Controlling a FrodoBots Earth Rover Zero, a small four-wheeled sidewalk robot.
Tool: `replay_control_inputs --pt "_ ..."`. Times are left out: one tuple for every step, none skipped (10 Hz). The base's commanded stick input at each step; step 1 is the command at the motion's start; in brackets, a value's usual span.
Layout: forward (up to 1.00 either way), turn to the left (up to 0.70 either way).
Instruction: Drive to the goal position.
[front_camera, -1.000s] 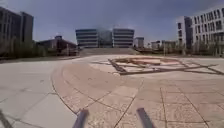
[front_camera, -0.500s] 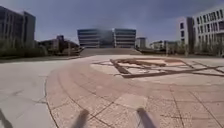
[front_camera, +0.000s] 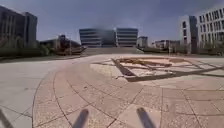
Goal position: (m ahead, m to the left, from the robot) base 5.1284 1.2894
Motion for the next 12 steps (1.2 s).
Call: replay_control_inputs --pt "0.7 0.0" --pt "0.7 0.0" --pt "0.7 0.0" --pt "0.7 0.0" --pt "0.7 0.0" --pt "0.7 0.0" --pt "0.7 0.0" --pt "0.7 0.0" --pt "0.7 0.0" --pt "0.7 0.0" --pt "0.7 0.0" --pt "0.7 0.0"
